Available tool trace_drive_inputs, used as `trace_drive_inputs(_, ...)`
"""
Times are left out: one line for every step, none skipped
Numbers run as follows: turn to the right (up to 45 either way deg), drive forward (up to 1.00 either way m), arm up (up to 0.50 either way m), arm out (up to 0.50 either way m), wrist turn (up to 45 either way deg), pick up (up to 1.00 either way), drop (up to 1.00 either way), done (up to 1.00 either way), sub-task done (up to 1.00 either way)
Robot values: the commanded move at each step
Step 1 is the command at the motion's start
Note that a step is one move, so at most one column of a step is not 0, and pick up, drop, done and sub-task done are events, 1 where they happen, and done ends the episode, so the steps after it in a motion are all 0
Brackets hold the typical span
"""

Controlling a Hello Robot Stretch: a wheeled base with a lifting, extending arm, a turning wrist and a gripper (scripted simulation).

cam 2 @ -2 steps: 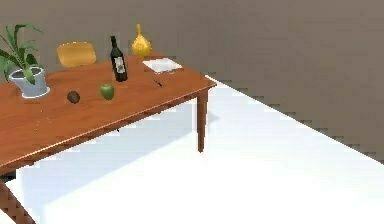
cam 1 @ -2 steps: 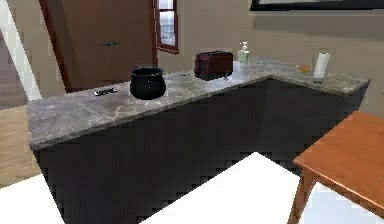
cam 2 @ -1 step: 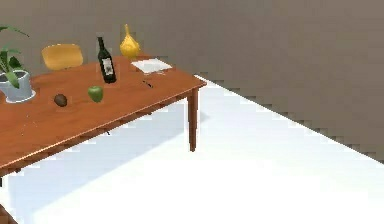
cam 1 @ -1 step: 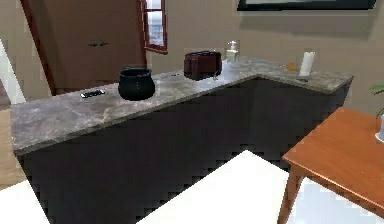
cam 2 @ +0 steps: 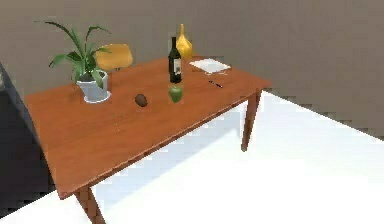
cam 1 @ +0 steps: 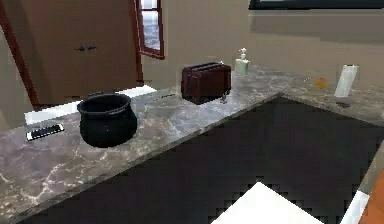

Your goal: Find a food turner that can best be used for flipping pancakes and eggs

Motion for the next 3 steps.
trace_drive_inputs(-6.0, 0.0, 0.0, 0.0, 0.0, 0.0, 0.0, 0.0, 0.0)
trace_drive_inputs(0.0, 1.0, 0.0, 0.0, 0.0, 0.0, 0.0, 0.0, 0.0)
trace_drive_inputs(0.0, 0.0, 0.0, 0.0, 0.0, 0.0, 0.0, 1.0, 0.0)
